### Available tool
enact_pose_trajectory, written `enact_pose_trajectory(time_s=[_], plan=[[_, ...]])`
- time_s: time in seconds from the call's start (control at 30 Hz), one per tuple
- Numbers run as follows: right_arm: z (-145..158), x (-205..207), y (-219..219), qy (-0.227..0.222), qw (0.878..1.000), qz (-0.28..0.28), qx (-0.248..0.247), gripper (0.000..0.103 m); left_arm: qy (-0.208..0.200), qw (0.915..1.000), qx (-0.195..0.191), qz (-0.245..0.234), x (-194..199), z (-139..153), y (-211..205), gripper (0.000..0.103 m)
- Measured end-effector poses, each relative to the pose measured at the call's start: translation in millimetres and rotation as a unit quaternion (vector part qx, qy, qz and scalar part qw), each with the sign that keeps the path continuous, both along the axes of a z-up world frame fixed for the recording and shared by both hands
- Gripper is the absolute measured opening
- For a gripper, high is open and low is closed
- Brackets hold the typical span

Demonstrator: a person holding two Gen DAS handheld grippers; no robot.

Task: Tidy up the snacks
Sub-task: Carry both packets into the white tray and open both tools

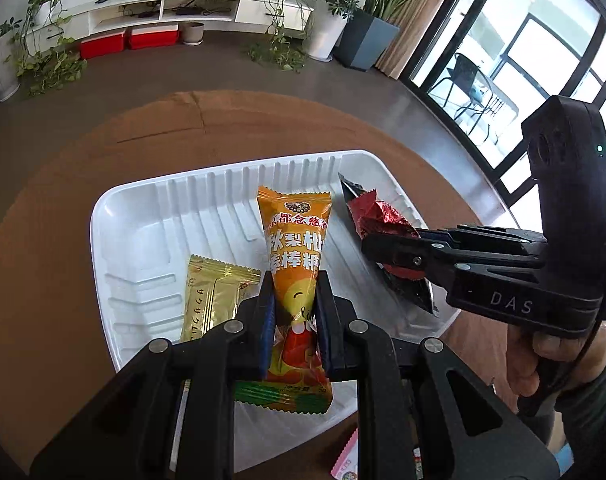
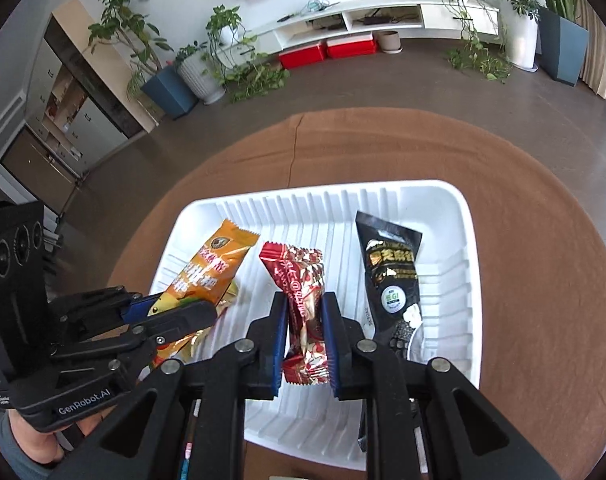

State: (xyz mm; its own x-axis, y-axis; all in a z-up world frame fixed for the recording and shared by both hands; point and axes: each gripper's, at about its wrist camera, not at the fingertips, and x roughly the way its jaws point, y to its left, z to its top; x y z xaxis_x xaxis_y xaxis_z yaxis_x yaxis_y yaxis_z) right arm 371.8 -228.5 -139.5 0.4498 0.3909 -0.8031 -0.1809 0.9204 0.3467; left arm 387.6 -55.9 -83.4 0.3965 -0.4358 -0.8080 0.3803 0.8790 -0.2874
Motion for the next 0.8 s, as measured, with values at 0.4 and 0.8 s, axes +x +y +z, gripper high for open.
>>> enact_pose_trajectory(time_s=[0.4, 0.8], plan=[[-28.5, 4.7, 3.3, 0.026, 0.999, -0.002, -0.022, 0.019, 0.030, 0.9989, 0.036, -0.001, 21.0, -47.4, -24.5, 0.016], [-32.4, 4.5, 9.8, 0.022, 0.999, 0.003, -0.041, 0.021, 0.034, 0.9981, 0.049, 0.014, 40.5, -68.0, -28.9, 0.022]])
